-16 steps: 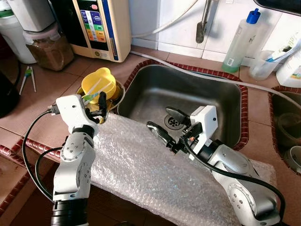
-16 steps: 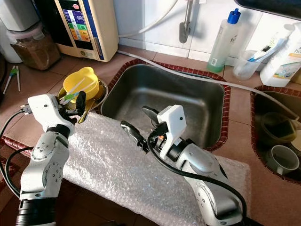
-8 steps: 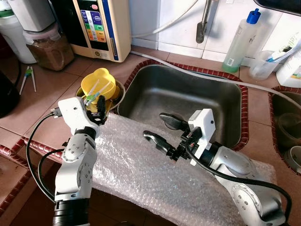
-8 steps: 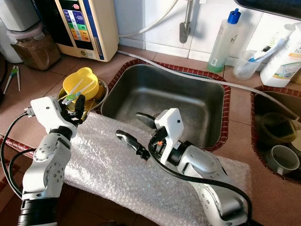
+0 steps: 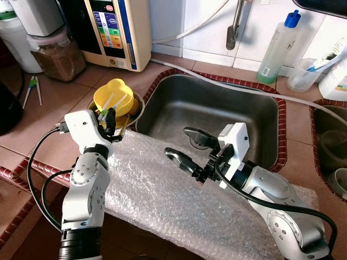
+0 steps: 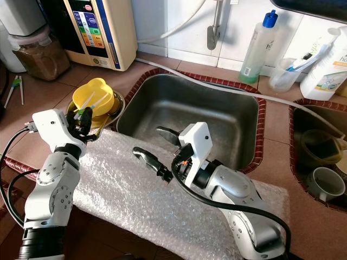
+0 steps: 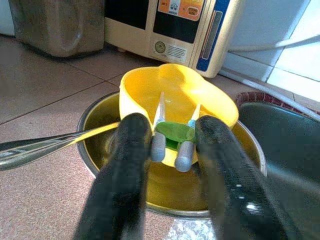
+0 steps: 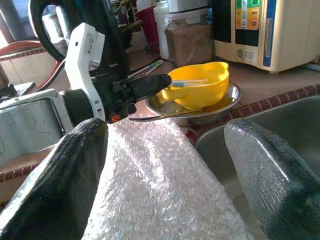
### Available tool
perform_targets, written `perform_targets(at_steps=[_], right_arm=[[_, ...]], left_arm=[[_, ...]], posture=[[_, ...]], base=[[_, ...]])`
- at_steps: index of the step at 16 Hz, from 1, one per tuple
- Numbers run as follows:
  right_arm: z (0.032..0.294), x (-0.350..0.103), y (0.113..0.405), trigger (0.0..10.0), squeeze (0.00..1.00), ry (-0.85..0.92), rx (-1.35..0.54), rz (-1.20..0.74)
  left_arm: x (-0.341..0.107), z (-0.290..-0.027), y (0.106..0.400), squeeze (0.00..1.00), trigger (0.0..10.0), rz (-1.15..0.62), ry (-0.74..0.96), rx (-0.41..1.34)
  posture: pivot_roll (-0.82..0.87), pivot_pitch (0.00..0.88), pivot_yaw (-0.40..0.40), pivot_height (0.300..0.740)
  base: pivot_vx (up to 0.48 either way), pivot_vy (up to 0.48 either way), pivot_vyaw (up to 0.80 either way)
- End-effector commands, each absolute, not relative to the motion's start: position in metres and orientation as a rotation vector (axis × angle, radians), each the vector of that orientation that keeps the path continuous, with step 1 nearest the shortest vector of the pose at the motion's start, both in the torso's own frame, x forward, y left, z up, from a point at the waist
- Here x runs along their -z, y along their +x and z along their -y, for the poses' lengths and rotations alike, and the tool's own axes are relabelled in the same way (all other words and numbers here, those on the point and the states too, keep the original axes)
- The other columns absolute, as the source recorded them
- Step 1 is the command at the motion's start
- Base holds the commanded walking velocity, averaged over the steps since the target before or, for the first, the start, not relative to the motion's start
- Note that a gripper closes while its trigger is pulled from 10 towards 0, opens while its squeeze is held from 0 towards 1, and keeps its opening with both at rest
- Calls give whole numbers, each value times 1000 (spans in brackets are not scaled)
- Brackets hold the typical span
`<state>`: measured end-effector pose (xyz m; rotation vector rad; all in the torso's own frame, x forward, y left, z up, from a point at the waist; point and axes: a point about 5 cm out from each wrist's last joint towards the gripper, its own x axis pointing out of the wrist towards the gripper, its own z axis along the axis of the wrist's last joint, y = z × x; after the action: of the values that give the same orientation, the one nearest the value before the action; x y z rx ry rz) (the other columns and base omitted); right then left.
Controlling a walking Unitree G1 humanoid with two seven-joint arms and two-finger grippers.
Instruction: Kitchen organization
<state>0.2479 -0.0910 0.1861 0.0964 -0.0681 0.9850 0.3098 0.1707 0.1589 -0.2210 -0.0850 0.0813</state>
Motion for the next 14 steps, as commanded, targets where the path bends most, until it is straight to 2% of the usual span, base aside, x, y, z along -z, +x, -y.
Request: perform_targets(at_steps=[1,11,14], right_arm=[[92,-187,249,10000,0,99,-979,73],[95,-190,247,10000,0,155,-1017,70],[99,-200,260,10000,0,146,-888,151]], left_arm=[[-158,-172,310,0,0,82,-209,-84],[-162,-167,309,0,0,116,-183,-71],[-164,-168,308,0,0,128,-184,-81]], posture=[[-81,113,39,740],[-78,105,35,740],[-77,105,32,740]], base=[[0,0,0],[0,0,0],[0,0,0]])
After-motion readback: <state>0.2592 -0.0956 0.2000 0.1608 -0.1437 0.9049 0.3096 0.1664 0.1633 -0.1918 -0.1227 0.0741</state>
